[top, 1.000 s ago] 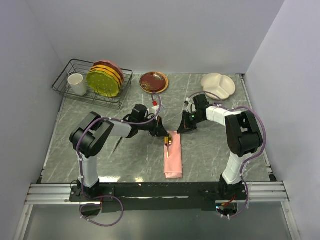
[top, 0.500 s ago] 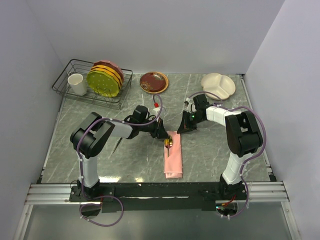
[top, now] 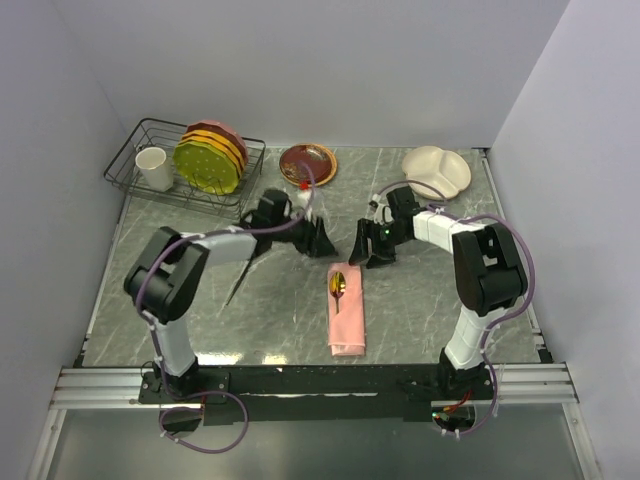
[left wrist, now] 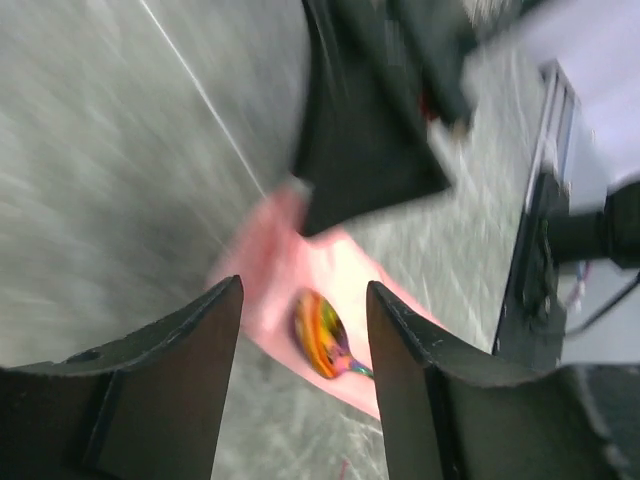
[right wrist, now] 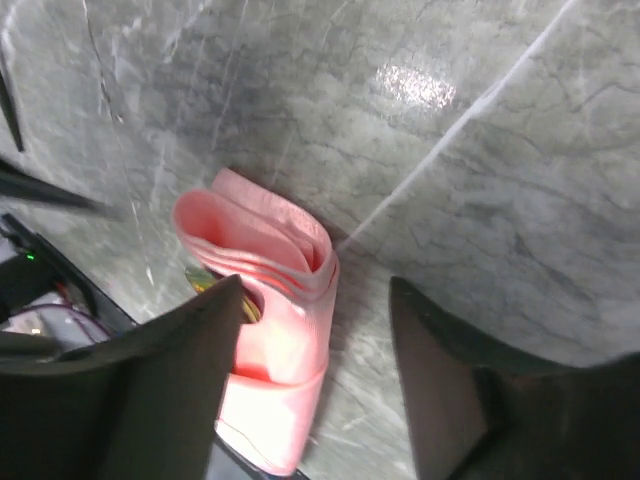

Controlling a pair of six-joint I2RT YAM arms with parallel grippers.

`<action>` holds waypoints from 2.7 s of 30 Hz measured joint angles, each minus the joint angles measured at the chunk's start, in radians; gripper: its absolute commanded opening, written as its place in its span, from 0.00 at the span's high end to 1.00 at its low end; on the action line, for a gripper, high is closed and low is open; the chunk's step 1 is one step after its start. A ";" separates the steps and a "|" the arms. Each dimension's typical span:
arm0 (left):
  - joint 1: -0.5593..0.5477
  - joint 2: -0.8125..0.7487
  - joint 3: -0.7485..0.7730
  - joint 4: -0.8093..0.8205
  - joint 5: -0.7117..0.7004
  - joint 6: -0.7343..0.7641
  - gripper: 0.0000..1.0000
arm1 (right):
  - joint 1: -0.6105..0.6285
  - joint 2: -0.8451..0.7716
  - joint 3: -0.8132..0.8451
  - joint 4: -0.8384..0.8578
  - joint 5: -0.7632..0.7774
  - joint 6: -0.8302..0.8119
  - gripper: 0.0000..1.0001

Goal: Fold the napkin into a case and place the utensils inside
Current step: Insert the spoon into the folded napkin, then pick up the fork from the center of the board, then pass from the left arm to the right

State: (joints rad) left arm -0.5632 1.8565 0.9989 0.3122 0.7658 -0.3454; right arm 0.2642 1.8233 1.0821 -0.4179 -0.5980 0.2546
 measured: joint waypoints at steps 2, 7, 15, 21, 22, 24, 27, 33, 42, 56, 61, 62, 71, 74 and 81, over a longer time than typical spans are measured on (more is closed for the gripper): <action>0.050 -0.051 0.067 -0.076 -0.013 0.030 0.41 | 0.000 -0.014 0.011 -0.026 0.010 -0.018 0.12; 0.220 -0.180 0.245 -0.368 -0.105 0.269 0.41 | -0.003 -0.096 0.076 -0.097 0.037 -0.085 0.00; 0.326 -0.183 0.393 -0.816 -0.351 0.679 0.48 | -0.034 -0.227 0.207 -0.182 0.076 -0.180 0.00; 0.297 -0.042 0.488 -0.992 -0.469 0.804 0.48 | -0.053 -0.230 0.228 -0.249 0.078 -0.218 0.00; 0.288 -0.022 0.496 -1.013 -0.486 0.814 0.48 | -0.058 -0.230 0.228 -0.257 0.079 -0.221 0.00; 0.266 0.014 0.512 -1.046 -0.521 0.826 0.48 | -0.067 -0.230 0.226 -0.267 0.081 -0.225 0.00; 0.231 0.055 0.523 -1.064 -0.560 0.831 0.50 | -0.077 -0.233 0.220 -0.277 0.086 -0.228 0.00; 0.192 0.127 0.542 -1.081 -0.610 0.830 0.55 | -0.094 -0.266 0.214 -0.301 0.100 -0.230 0.00; 0.189 0.201 0.562 -1.097 -0.671 0.826 0.87 | -0.114 -0.304 0.197 -0.313 0.113 -0.231 0.00; 0.214 0.140 0.755 -1.013 -0.354 0.491 0.99 | -0.119 -0.327 0.203 -0.243 0.087 -0.125 0.34; 0.207 -0.054 0.681 -0.684 -0.197 0.138 0.99 | -0.075 -0.391 0.238 -0.139 0.082 -0.009 0.40; 0.195 -0.075 0.682 -0.641 -0.182 0.094 0.99 | -0.058 -0.394 0.255 -0.127 0.084 0.002 0.42; 0.015 -0.092 0.680 -0.472 -0.164 -0.053 0.99 | 0.102 -0.395 0.308 -0.059 0.122 0.045 0.55; -0.017 -0.092 0.646 -0.453 -0.185 -0.063 0.99 | 0.105 -0.396 0.304 -0.057 0.137 0.051 0.64; -0.021 -0.092 0.610 -0.436 -0.222 -0.079 0.99 | 0.113 -0.396 0.275 -0.064 0.146 0.059 0.78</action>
State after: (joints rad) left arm -0.5838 1.7645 1.6093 -0.1238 0.5434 -0.4240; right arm 0.3775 1.4273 1.3575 -0.4816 -0.4515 0.3134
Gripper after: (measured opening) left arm 0.022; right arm 0.235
